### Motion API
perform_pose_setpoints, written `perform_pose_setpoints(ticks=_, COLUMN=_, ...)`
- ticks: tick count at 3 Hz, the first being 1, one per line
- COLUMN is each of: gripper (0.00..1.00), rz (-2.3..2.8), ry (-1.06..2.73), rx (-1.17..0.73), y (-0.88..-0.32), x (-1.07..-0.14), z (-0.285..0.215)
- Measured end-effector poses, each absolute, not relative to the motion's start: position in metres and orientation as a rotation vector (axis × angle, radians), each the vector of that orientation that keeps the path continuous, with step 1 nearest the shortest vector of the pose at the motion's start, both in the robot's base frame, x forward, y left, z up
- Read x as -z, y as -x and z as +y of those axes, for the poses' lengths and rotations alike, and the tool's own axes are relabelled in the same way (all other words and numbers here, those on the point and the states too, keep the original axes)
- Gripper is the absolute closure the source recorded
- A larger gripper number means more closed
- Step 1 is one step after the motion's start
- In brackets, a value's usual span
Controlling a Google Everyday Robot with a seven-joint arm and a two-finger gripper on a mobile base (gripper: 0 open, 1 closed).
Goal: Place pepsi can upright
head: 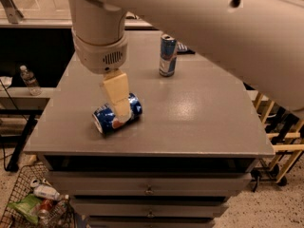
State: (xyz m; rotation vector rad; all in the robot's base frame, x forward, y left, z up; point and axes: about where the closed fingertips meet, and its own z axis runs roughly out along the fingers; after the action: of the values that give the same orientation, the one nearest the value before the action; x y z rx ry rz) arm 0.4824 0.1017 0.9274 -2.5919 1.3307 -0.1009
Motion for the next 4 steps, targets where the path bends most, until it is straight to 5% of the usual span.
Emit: perform_pose_setpoints(ticks=4, gripper=0.00, rz=1.532, ry=2.678, rx=0.215, y=-0.485, x=-0.858, z=0.114)
